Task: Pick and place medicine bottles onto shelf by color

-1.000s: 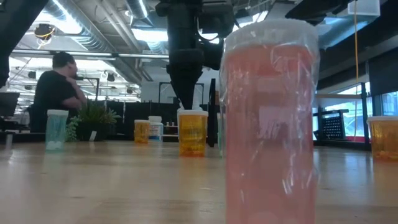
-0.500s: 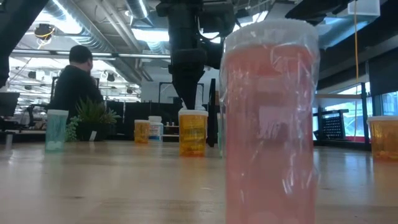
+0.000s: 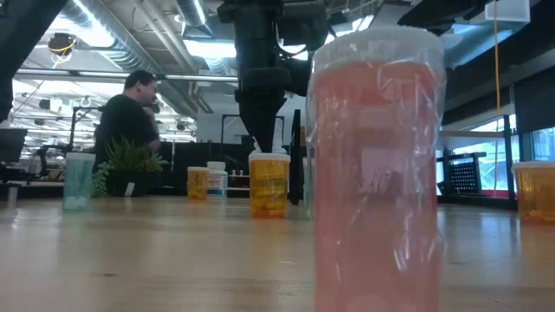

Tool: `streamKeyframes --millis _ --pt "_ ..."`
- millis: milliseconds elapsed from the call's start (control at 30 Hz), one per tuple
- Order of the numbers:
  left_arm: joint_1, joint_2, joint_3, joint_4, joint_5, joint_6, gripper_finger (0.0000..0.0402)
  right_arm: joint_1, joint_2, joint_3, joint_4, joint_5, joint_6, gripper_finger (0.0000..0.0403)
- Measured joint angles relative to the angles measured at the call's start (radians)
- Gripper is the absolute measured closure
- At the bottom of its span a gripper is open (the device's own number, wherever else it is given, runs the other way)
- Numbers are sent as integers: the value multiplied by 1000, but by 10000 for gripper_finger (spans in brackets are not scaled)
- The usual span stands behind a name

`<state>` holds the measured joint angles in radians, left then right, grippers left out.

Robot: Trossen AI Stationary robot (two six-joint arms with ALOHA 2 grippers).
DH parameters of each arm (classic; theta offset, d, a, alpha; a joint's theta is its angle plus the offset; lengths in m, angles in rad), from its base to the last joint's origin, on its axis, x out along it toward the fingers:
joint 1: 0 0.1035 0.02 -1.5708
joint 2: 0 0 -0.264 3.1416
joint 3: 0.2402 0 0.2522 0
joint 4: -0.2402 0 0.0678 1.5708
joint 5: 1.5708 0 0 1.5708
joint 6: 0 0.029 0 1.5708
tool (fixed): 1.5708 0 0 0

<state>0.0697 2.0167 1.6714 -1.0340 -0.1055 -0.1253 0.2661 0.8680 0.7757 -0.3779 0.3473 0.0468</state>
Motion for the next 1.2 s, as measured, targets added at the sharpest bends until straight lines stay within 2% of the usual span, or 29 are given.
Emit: streamKeyframes --millis 1200 --pt "-16 42 0 -25 -12 2 241 0 0 0 2 0 -1 379"
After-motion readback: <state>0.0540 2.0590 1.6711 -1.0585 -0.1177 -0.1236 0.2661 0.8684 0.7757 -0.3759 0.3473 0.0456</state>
